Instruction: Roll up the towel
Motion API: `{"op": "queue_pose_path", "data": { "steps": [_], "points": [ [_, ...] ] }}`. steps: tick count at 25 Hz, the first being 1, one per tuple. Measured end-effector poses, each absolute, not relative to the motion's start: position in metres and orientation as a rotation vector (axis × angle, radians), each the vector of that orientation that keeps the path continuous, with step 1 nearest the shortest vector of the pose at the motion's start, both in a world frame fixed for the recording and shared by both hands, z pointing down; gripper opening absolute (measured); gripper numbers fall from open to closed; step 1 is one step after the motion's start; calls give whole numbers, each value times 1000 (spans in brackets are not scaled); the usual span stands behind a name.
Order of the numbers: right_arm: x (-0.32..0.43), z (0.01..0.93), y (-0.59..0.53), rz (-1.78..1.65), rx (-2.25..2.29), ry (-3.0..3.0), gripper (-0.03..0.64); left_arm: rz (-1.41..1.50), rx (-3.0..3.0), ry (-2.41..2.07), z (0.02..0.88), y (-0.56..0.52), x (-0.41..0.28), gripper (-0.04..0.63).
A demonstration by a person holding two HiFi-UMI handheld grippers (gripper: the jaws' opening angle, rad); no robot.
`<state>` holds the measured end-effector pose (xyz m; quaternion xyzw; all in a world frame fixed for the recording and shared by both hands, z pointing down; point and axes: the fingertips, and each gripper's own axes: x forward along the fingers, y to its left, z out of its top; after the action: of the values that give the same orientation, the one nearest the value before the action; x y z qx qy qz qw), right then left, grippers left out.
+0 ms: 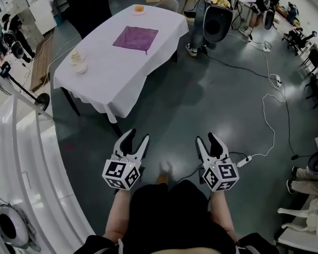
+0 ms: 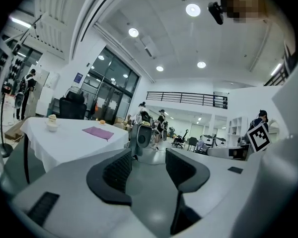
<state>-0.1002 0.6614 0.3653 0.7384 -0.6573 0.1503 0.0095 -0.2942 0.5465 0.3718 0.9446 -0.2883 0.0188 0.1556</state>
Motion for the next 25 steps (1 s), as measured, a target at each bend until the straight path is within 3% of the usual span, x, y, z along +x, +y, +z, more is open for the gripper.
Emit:
{"op": "queue_pose_path", "data": {
  "steps": [13,25],
  "points": [
    [-113,381,622,567,2194,-2138,219,52,2607,-945,396,529,-321,219],
    [-47,382,548,620,2175,-2187,219,77,2605,-974,398,461,-256,219]
  ]
}}
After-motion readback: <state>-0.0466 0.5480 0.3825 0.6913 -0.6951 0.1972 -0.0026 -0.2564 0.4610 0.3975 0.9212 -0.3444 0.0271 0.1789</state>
